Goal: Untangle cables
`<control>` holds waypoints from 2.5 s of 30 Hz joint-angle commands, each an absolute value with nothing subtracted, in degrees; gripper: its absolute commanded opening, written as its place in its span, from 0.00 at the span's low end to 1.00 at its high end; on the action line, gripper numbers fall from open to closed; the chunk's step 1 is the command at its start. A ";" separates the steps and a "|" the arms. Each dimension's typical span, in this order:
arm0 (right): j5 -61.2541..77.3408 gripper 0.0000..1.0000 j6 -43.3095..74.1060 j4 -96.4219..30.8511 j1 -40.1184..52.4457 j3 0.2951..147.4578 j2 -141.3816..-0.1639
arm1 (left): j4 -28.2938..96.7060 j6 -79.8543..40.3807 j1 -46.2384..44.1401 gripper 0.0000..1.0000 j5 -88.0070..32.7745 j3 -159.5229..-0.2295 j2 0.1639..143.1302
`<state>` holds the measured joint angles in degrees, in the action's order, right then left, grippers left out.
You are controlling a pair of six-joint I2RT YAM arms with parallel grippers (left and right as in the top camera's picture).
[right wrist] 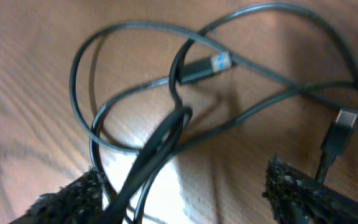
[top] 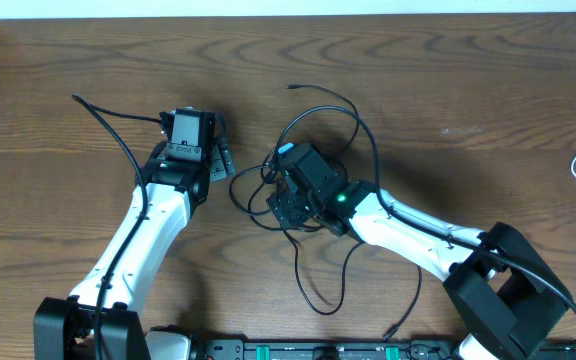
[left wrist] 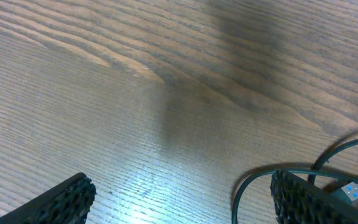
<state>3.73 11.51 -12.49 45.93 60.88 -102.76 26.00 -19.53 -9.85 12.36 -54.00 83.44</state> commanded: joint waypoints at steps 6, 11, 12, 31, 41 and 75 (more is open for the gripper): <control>0.97 0.52 11.07 -9.43 46.17 60.64 -103.18 | 26.35 -20.05 -9.67 0.91 13.10 -54.61 82.56; 0.97 0.35 11.07 -9.43 46.17 60.64 -103.18 | 26.35 -20.05 -9.67 0.91 13.10 -54.61 82.56; 0.97 0.31 11.07 -9.43 46.17 60.64 -103.18 | 26.35 -20.05 -9.67 0.91 13.10 -54.61 82.56; 0.32 0.52 11.05 -7.07 45.39 60.75 -102.43 | 26.35 -20.05 -9.67 0.91 13.10 -54.61 82.56; 0.34 0.80 11.09 -7.01 44.31 60.75 -102.10 | 26.35 -20.05 -9.67 0.91 13.10 -54.61 82.56; 9.32 0.85 25.28 -29.26 46.65 60.69 -87.77 | 26.35 -20.05 -9.67 0.91 13.10 -54.61 82.56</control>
<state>6.79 23.05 -29.36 45.06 60.77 -88.23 26.02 -19.53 -9.85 12.36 -54.00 83.44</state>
